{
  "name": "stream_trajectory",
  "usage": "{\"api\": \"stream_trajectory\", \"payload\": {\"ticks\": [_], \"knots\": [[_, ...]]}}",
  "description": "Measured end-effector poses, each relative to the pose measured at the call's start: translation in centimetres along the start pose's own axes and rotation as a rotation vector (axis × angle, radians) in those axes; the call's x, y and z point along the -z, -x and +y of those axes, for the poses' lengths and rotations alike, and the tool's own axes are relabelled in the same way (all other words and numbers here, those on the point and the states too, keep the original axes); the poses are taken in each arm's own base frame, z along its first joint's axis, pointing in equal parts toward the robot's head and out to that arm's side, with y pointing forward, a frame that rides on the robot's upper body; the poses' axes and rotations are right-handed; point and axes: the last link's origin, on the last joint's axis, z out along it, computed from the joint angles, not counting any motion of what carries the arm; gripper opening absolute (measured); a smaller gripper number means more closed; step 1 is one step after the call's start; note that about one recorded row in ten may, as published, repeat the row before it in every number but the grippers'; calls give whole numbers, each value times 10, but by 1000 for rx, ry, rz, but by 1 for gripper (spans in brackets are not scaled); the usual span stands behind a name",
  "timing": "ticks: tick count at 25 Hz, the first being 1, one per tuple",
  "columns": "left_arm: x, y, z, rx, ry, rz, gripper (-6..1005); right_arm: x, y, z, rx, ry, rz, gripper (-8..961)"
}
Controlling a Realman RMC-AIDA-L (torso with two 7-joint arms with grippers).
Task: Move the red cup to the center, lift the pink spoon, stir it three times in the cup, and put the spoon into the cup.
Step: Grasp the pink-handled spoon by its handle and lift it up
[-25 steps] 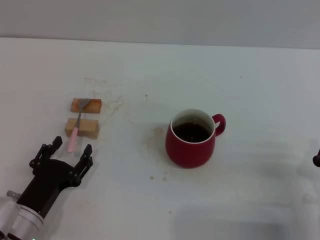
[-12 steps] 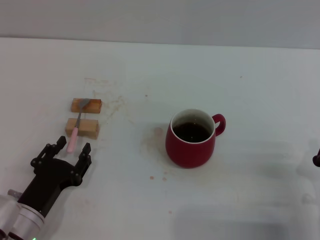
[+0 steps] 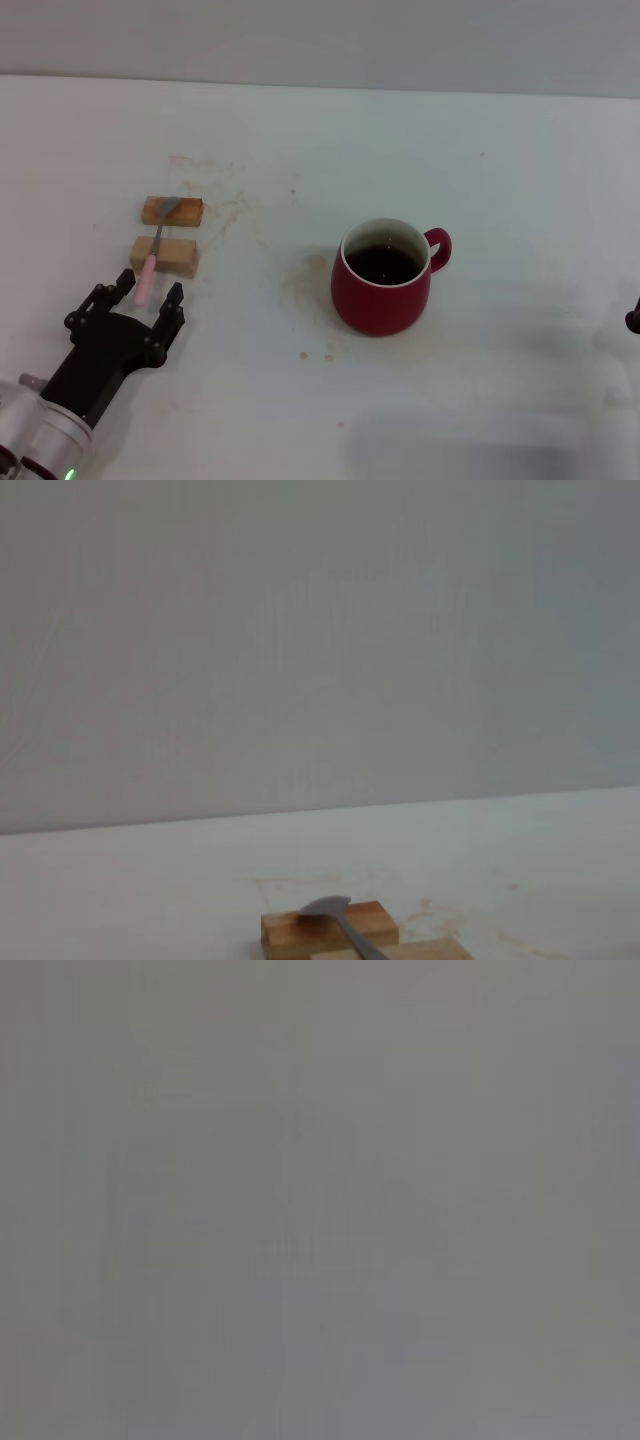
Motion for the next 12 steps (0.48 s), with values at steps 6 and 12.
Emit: {"api": "stream_trajectory", "payload": {"ticks": [6, 12], "knots": [[-3, 1, -1, 7, -9, -13, 604, 0, 0, 0, 0, 0, 0, -1], [-2, 0, -2, 18, -23, -5, 605, 0, 0, 0, 0, 0, 0, -1]]}}
